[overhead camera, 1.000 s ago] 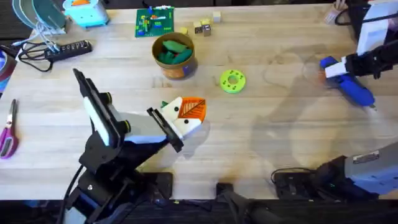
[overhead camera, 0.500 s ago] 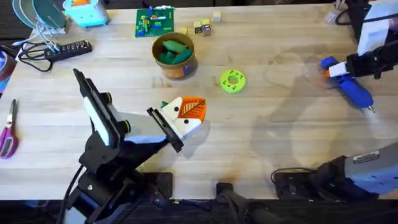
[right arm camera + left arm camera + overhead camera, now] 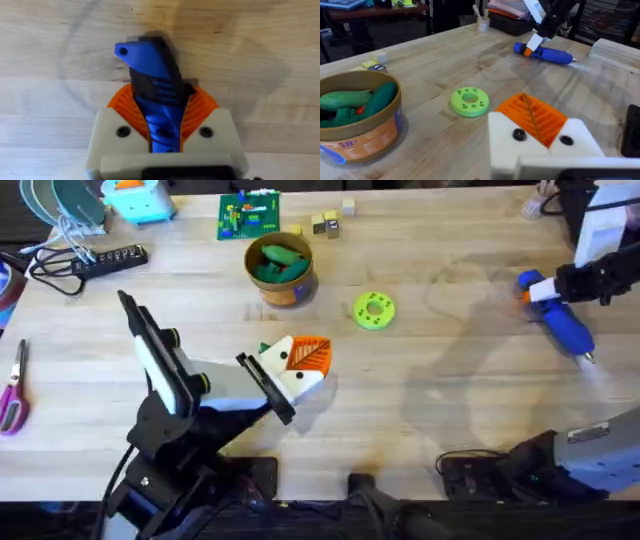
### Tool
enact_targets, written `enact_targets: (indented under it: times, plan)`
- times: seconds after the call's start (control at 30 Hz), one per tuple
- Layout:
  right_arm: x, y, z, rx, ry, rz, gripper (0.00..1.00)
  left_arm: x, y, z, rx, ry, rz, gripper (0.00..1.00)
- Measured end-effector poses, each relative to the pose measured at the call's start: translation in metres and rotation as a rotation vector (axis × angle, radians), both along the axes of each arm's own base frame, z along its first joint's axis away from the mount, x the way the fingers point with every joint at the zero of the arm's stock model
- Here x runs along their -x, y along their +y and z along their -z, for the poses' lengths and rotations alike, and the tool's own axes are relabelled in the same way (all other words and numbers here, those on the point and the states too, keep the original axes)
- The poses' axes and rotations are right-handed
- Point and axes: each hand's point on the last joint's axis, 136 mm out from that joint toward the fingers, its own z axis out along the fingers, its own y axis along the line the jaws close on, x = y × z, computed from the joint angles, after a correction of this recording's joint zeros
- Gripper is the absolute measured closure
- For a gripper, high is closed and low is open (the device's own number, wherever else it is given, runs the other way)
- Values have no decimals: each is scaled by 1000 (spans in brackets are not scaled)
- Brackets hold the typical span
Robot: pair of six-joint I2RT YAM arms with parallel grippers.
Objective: Pick up the gripper from the table and insert it into the empty holder that is missing its gripper. Then pick up a screw, insert it into the mounting hole, and use the screwdriver to tighten it. Finally, clean up the table by picking up the vegetable and placing it into the bucket.
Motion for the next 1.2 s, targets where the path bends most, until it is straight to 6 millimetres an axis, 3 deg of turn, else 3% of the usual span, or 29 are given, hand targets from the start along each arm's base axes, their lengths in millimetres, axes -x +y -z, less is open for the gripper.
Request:
enact_targets:
  times: [0.3,0.9,1.2]
  plan:
    - [-22,-10,-41,-19,-50,125,802,0,0,0,0,0,0,991]
    - [-21,-10,-49,-53,-48,217,831,0,0,0,0,0,0,991]
    - [-39,-20,-107,-6,-202,257,841,0,0,0,0,0,0,991]
